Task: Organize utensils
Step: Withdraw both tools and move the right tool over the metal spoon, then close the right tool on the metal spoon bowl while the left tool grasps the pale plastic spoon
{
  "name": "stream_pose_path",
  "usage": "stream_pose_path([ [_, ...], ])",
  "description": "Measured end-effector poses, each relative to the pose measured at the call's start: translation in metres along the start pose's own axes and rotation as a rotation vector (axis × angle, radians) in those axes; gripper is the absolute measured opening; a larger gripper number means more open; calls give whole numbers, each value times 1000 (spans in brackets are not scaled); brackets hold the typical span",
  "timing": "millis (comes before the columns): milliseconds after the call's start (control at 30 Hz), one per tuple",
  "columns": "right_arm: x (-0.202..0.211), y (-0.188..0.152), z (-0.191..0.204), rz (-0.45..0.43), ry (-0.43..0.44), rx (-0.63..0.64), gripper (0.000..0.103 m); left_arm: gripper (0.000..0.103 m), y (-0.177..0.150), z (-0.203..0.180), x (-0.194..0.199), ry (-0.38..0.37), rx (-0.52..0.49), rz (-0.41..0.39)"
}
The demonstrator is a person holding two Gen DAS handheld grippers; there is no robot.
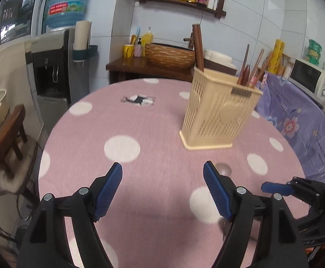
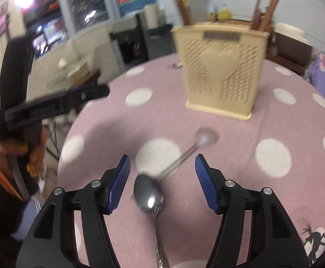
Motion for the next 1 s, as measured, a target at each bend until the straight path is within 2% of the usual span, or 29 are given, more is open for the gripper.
stream_pose_path([
  [100, -8, -25, 13, 63, 28, 46, 61, 74, -11, 2, 6, 3, 5, 12],
  [167, -11, -36, 18, 82, 17, 65, 61, 74, -16, 2, 9, -3, 13, 22],
  [333, -18, -50, 24, 121, 13, 97, 61, 74, -26, 1, 12, 2, 9, 34],
  [600, -31, -47, 31, 133, -32, 186, 54, 74, -36, 0, 10, -2, 12, 55],
  [767, -34, -41, 27, 134, -25, 199, 38, 74, -36, 6, 9, 7, 22, 57],
  [1000, -29, -41, 26, 127, -27, 186, 38, 74, -39, 0, 4, -6, 15, 79],
])
Point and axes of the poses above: each gripper's, at about its wrist camera, not at the fingertips, and x roughly against the way its jaws point, z to its left, y to its top, the point moved 4 cm from there along -x, roughly the way its jaws point, and after that the axes turned 7 degrees about -z, right-handed, at the moved point
